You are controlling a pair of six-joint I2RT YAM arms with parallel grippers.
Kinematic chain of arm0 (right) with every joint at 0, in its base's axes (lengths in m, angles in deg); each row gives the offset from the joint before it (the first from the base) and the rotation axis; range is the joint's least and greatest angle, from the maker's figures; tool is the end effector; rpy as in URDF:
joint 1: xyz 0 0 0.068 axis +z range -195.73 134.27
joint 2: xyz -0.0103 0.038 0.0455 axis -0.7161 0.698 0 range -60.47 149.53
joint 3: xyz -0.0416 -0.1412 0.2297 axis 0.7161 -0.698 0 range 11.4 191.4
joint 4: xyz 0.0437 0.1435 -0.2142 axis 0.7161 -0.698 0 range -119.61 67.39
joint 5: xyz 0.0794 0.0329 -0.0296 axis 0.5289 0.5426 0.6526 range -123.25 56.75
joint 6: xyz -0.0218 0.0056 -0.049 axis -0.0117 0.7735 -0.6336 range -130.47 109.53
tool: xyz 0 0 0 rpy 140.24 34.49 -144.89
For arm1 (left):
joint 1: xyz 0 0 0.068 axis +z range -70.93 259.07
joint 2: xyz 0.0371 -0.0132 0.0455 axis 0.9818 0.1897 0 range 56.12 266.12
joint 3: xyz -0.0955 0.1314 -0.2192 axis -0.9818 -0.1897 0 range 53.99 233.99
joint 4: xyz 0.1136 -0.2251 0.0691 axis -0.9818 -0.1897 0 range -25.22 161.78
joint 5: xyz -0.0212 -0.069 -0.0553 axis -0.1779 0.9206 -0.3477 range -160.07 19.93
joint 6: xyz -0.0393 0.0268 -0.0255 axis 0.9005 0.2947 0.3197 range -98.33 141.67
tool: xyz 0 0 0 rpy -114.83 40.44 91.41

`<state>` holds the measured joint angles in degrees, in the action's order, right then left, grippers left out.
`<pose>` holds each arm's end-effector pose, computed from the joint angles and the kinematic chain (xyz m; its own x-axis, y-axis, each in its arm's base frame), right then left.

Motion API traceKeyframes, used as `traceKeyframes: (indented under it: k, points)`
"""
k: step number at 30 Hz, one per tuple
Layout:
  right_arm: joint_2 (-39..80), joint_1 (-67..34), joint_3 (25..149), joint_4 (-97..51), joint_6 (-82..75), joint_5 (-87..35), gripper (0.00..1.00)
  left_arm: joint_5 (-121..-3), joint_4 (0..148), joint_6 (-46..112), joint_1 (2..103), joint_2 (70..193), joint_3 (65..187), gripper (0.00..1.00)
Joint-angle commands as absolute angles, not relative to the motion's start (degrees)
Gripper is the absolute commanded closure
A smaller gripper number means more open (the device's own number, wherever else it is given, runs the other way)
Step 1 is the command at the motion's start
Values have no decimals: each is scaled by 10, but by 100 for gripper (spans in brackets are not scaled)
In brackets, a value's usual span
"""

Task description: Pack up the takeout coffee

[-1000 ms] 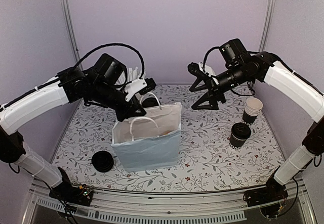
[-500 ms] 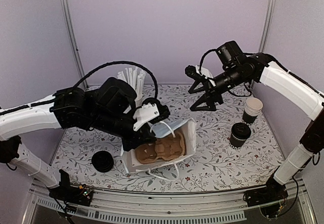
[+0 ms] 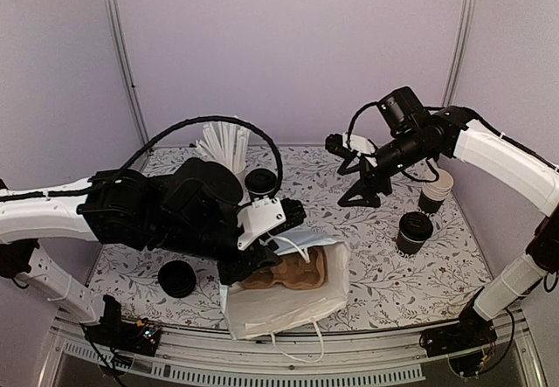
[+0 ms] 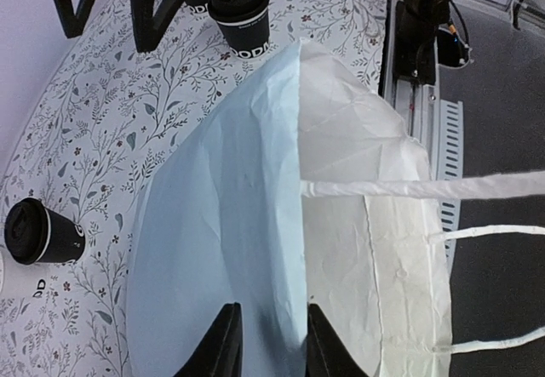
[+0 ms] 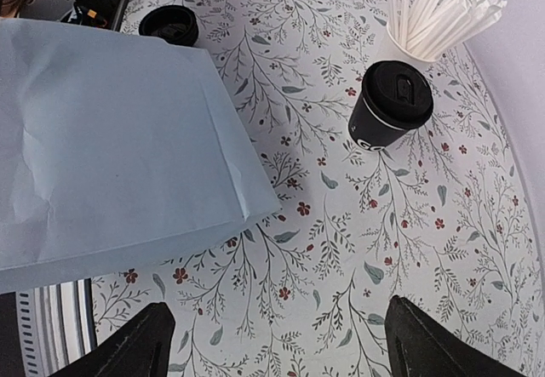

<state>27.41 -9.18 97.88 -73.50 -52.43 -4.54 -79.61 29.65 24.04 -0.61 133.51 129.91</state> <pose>0.2477 0.2050 0.3481 0.0345 -0.7044 -0.7089 -0.9889 0.0787 -0.1263 0.0574 -0.2821 0.3496 -0.1627 0.6658 -0.7282 0.9428 0.3226 0.0843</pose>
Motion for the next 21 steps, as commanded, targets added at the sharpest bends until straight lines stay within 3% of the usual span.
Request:
traceKeyframes:
  k: [1, 8, 12, 15, 21]
  points:
    - [230, -101, 960, -715, -520, -89, 11, -827, 328, 220, -9, 1336, 1284, 74]
    - [215, -113, 990, -732, -518, -76, 12, -811, 358, 190, 64, 1329, 1278, 78]
    - [214, -113, 992, -737, -521, -65, 12, -790, 383, 179, 131, 1319, 1276, 76]
    - [215, -112, 996, -741, -523, -50, 12, -804, 398, 176, 201, 1323, 1278, 50]
    - [220, -112, 1004, -752, -523, -21, 12, -897, 430, 214, 226, 1278, 1300, 18]
